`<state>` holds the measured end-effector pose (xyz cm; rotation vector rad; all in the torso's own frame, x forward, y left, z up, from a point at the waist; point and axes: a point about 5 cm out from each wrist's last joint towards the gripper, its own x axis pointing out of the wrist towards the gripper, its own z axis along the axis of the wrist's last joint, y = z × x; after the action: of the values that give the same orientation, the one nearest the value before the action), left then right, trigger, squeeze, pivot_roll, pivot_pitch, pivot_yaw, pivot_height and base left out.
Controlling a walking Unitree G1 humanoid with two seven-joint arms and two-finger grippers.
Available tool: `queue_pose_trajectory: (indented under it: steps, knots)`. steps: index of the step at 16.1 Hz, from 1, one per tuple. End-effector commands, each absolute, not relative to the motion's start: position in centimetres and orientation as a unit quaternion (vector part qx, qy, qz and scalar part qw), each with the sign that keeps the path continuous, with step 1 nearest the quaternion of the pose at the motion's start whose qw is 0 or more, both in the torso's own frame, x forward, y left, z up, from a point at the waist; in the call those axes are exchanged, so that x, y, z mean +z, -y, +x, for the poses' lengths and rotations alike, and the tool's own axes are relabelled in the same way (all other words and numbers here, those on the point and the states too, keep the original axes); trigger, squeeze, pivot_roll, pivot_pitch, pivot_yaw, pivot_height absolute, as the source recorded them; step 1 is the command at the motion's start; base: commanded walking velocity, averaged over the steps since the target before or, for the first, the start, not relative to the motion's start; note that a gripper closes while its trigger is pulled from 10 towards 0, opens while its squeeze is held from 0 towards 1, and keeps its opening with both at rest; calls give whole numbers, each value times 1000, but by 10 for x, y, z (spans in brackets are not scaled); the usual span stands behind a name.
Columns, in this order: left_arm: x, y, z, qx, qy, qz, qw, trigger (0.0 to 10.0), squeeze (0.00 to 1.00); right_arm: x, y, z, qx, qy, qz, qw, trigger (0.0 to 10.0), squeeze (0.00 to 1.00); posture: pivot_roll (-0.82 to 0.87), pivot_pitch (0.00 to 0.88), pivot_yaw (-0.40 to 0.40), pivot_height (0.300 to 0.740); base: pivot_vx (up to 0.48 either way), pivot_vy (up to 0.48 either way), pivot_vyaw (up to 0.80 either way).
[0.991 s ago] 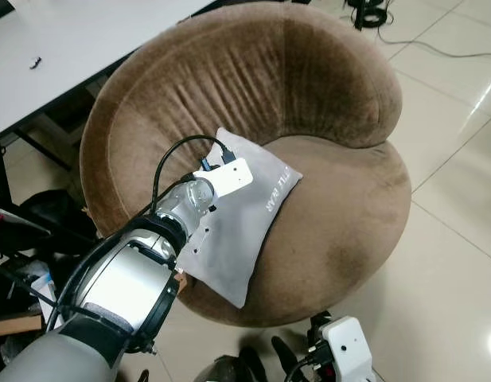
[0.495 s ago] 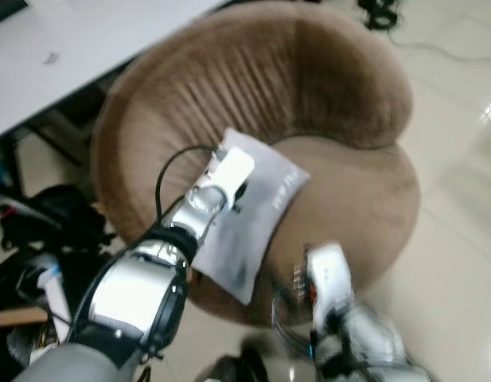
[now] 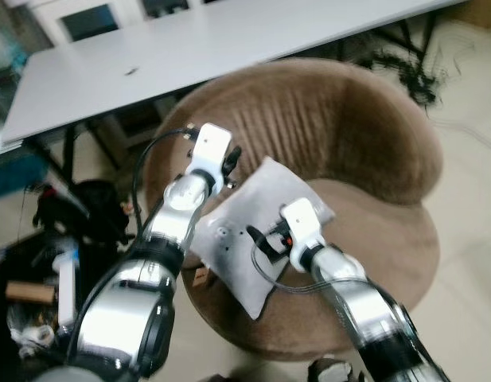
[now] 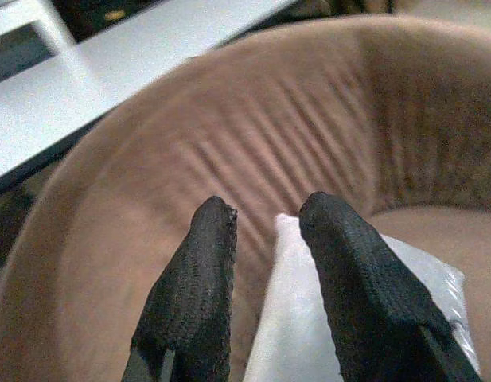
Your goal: Move the pillow to the sofa from floor
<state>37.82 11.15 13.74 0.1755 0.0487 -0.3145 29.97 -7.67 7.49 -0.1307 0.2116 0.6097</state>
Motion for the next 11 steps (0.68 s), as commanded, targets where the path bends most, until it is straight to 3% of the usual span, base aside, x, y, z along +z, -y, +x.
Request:
queue_pose_trajectory:
  steps: [1,4,7,11]
  knots:
    - [140,-122,378,-131,-21,77,988,10000,0,74,74,302,305,-100,-60,945,10000,0,-65,0,88,740,0,0,0]
    - [132,-138,360,-74,-11,47,996,10000,0,78,73,319,307,-93,-64,945,10000,0,8,0,26,740,0,0,0]
    - [118,-147,308,4,1,-11,1000,10000,0,76,67,326,339,-94,-65,934,10000,0,74,0,-38,740,0,0,0]
    - [101,-153,297,52,-52,-34,997,10000,0,72,61,328,347,-97,-63,931,10000,0,87,0,-56,740,0,0,-173]
